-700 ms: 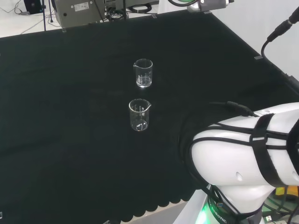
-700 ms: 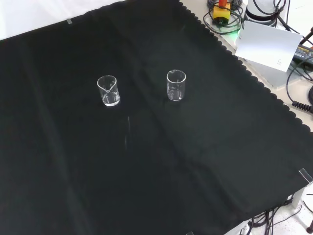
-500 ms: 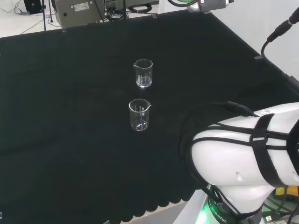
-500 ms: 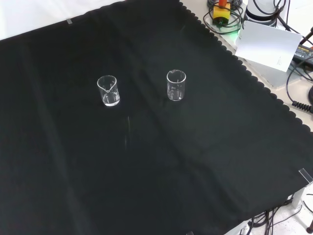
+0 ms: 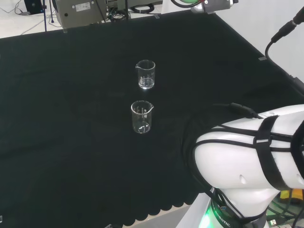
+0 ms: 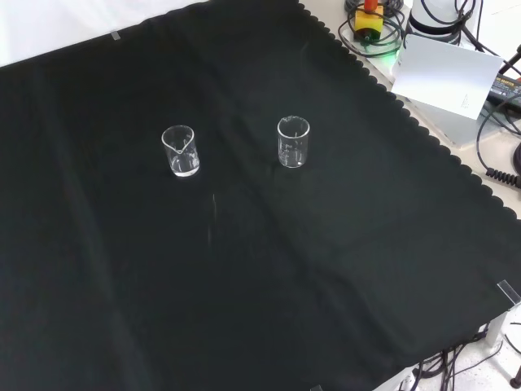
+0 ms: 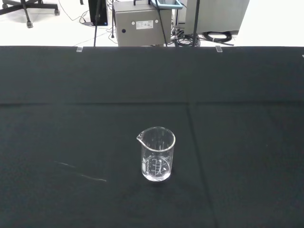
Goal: Pick up the beaker on the right.
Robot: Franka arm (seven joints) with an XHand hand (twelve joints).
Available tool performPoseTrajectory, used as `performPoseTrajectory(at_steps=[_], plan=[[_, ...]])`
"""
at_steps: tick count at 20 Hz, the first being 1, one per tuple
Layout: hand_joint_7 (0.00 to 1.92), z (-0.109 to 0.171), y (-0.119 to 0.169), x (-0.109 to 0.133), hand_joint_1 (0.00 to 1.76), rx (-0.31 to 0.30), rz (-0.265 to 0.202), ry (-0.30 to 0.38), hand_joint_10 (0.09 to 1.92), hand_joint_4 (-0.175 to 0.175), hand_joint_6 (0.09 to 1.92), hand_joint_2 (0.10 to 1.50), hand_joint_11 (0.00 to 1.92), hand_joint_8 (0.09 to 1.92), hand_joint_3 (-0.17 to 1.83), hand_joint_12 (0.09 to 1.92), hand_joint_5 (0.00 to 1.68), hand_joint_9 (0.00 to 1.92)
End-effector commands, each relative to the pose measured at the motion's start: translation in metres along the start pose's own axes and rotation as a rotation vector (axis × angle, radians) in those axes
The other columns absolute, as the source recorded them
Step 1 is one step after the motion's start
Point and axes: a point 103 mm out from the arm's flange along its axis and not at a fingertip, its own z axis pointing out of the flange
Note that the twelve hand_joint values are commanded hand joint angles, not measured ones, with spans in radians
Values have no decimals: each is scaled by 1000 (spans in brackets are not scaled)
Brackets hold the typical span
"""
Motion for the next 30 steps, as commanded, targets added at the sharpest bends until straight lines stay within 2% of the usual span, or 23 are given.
performPoseTrajectory(at_steps=[1,8,17,22,25,28,30], plan=[[56,18,6,-13,0,-11,26,10,674,-24,87,1219,51,482,360,1396,284,206],[104,60,40,-29,50,41,50,21,689,-33,87,1232,93,564,303,1396,328,276],[112,124,119,-35,81,68,15,43,690,-38,87,1230,104,586,289,1395,345,296],[111,153,150,-38,89,96,19,61,689,-39,87,1230,105,592,284,1394,350,300],[113,175,167,-40,107,115,1,74,688,-40,87,1224,107,599,278,1394,353,304],[121,197,181,-44,160,104,-15,107,688,-40,87,1201,106,609,265,1393,355,312],[154,210,191,-46,351,89,-32,150,694,-39,87,1121,117,629,237,1392,358,356]])
